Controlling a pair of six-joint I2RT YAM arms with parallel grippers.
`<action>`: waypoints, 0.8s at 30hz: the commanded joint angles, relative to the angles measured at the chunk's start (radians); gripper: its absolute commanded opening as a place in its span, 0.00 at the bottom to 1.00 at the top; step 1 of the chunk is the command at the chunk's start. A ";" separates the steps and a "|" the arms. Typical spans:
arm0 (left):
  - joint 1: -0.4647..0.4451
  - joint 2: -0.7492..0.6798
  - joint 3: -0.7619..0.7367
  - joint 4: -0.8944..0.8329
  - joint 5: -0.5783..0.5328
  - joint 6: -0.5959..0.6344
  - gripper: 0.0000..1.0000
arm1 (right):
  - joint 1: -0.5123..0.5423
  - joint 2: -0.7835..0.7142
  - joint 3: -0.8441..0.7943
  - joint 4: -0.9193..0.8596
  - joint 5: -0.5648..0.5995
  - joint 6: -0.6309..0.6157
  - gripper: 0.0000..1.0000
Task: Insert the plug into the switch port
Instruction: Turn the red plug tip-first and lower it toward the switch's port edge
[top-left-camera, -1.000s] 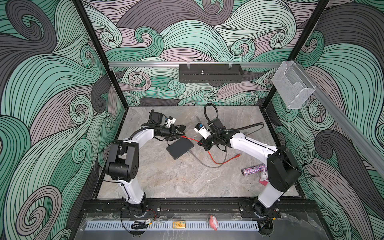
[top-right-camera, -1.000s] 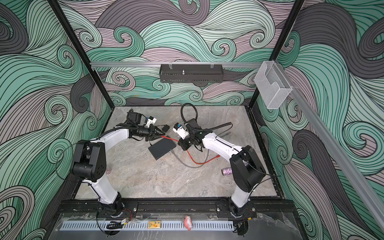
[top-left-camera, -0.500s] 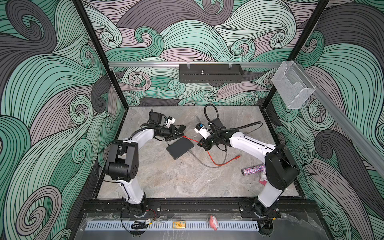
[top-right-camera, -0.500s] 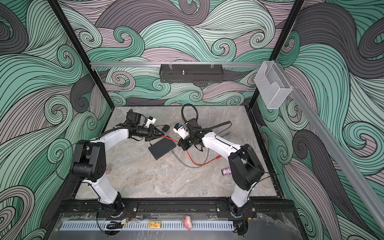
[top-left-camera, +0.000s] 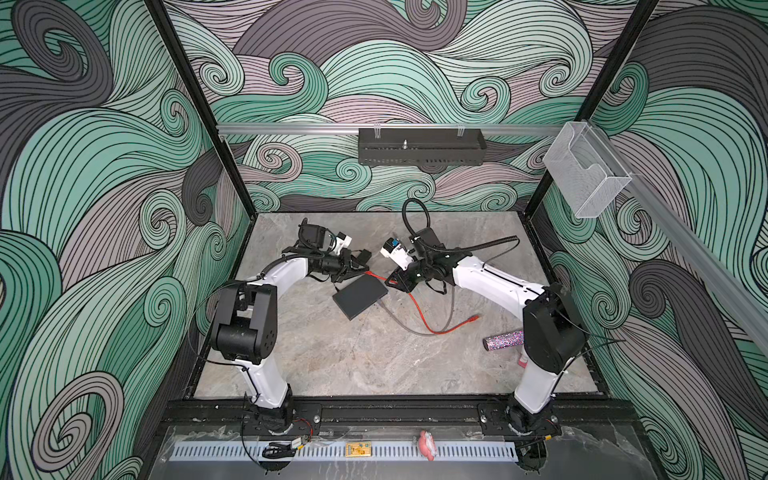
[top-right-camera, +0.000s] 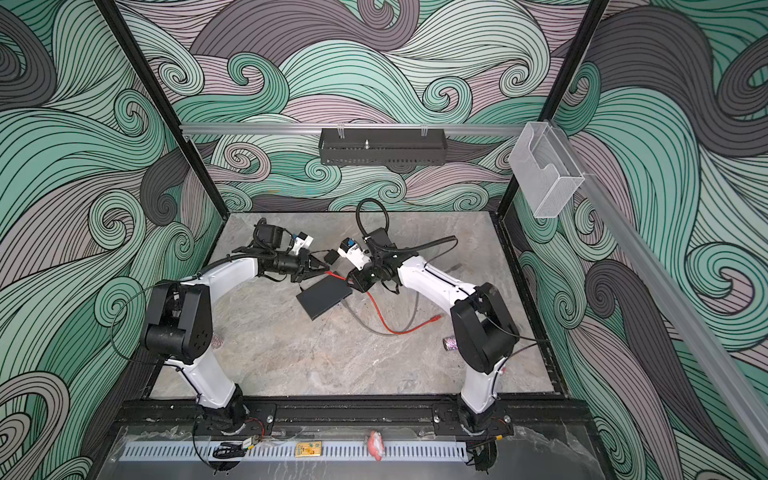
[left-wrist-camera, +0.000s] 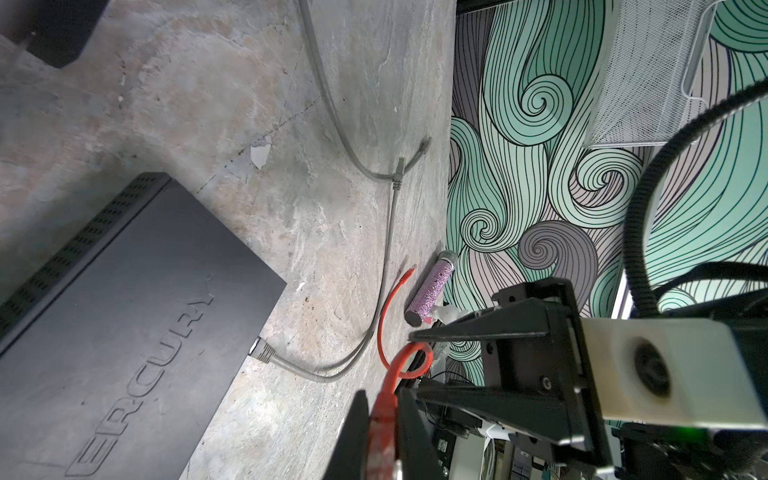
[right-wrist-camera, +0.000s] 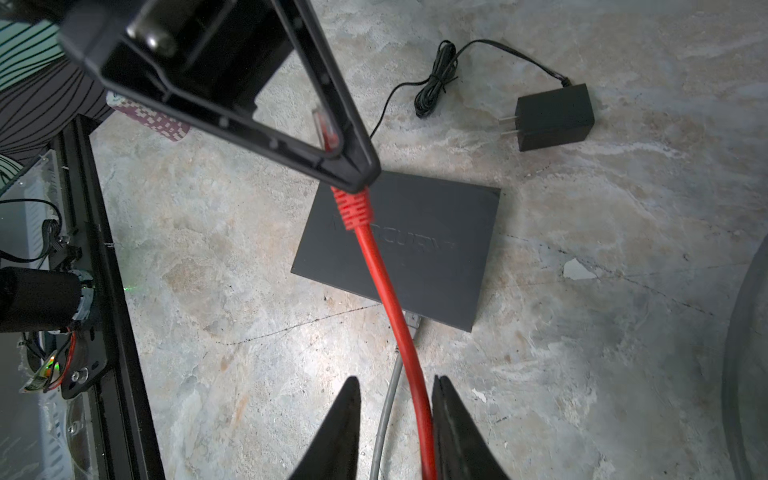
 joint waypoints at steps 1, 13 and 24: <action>-0.024 -0.015 0.002 0.020 0.035 0.028 0.13 | 0.014 0.033 0.061 -0.012 -0.049 -0.007 0.31; -0.056 -0.027 0.007 0.046 0.074 0.044 0.13 | 0.037 0.095 0.141 -0.039 -0.073 -0.012 0.28; -0.059 -0.022 0.010 0.082 0.079 0.007 0.13 | 0.037 0.061 0.092 -0.003 -0.031 -0.003 0.18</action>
